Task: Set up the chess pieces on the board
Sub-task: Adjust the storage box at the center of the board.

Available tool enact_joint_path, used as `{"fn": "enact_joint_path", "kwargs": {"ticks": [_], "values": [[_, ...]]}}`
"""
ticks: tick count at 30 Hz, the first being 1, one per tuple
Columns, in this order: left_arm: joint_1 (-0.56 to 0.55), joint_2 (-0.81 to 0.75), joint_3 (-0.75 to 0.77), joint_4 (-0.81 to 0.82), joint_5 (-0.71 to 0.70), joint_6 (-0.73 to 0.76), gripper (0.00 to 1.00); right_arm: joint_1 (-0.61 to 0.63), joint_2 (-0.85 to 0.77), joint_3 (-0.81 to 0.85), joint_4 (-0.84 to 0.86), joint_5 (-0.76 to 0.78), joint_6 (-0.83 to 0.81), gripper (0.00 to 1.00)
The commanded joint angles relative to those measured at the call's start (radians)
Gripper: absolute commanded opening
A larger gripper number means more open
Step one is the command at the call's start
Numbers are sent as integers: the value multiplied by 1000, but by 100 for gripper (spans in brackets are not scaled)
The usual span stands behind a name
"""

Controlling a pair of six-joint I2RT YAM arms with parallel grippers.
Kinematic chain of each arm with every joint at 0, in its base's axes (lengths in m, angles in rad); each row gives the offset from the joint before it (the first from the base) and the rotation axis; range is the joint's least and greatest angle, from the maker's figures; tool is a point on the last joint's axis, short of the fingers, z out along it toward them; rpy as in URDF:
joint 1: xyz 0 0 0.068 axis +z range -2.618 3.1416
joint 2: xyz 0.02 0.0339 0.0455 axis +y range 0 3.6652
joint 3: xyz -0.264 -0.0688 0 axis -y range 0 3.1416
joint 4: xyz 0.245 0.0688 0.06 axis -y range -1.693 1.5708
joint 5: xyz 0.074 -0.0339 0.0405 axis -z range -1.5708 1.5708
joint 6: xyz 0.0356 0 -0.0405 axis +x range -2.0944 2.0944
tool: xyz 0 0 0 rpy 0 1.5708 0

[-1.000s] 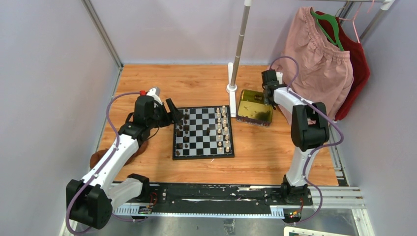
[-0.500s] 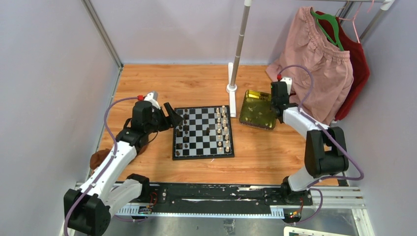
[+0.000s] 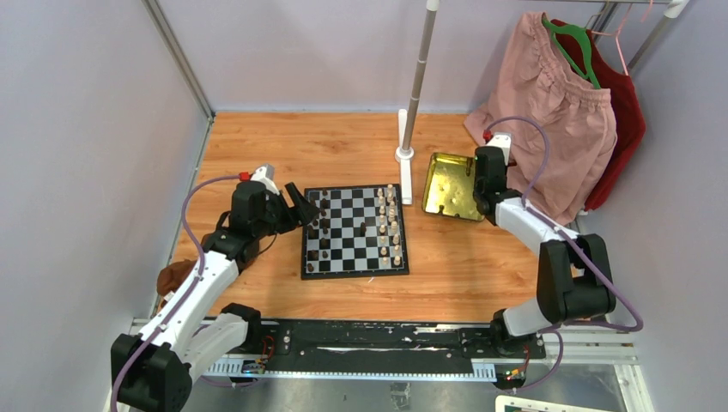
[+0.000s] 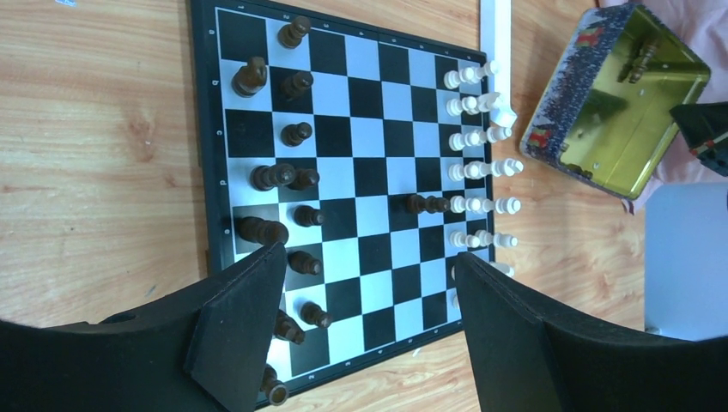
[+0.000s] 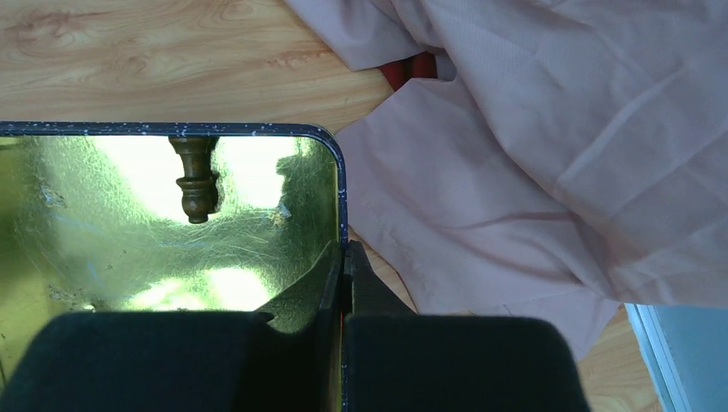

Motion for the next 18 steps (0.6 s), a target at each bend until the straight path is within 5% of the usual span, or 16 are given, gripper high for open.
{"fn": "enact_joint_path", "kwargs": {"ticks": [1, 12, 18], "values": [[-12, 0, 6, 37, -6, -8, 77, 11, 48, 67, 1, 17, 12, 0], [-12, 15, 1, 38, -6, 4, 77, 11, 169, 154, -99, -40, 38, 1], [-12, 33, 2, 43, 0, 16, 77, -2, 250, 235, -201, -58, 75, 27]]}}
